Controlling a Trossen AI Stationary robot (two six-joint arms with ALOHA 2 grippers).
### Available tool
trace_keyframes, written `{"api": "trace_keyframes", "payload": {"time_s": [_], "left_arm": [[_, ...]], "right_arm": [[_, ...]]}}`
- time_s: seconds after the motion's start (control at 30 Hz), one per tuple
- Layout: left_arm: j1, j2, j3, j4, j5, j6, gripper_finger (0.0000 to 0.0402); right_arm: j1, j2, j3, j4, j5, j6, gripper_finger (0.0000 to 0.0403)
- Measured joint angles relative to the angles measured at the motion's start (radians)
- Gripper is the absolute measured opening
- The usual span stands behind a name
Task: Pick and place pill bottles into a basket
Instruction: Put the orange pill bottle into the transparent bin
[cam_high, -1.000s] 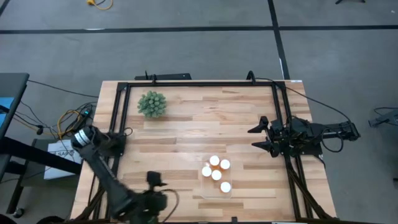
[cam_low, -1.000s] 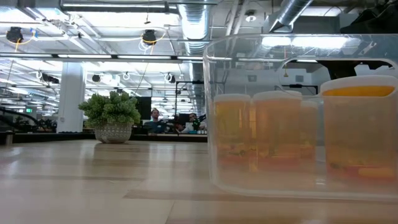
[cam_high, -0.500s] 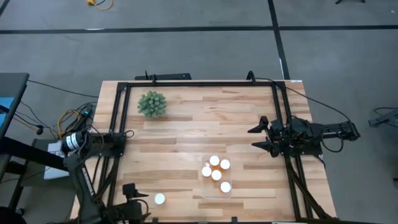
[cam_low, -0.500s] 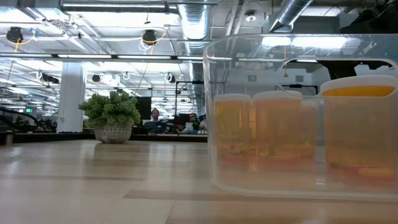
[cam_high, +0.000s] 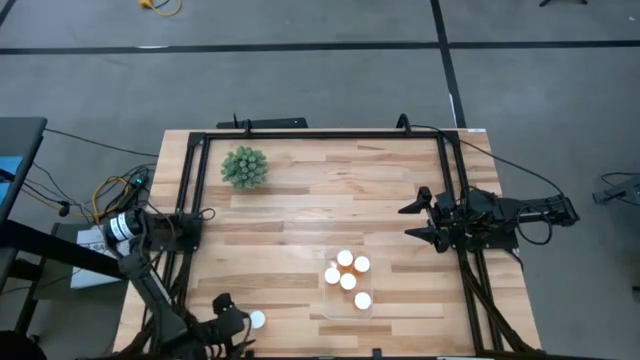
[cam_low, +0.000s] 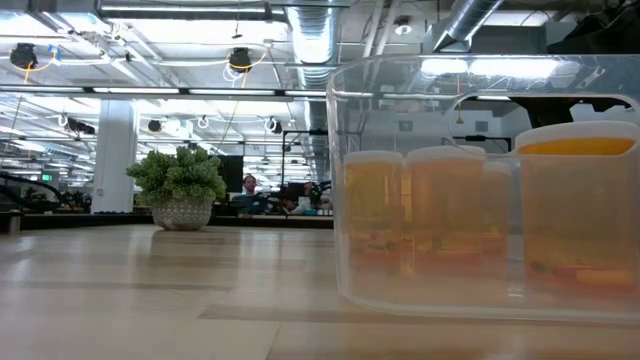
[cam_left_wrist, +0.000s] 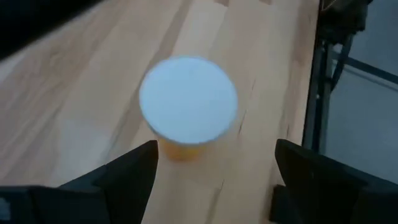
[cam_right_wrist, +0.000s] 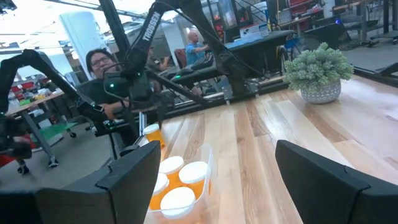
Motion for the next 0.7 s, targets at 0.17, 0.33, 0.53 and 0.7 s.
{"api": "trace_keyframes", "payload": {"time_s": [0.17,0.33,0.53,0.7], "left_arm": [[0.036,0.0,-0.044,0.031,0.001,0.011,0.0313],[0.084,0.0,-0.07,0.03,0.002,0.037,0.0313],[0.137,0.0,-0.071,0.107,0.002,0.151,0.0312],[0.169,0.0,-0.071,0.133,0.029,0.201,0.0278]], "right_arm": [[0.0,0.0,0.0,0.0,0.0,0.0,0.0311],[0.0,0.0,0.0,0.0,0.0,0.0,0.0311],[0.0,0.0,0.0,0.0,0.0,0.0,0.0311],[0.0,0.0,0.0,0.0,0.0,0.0,0.0311]]}}
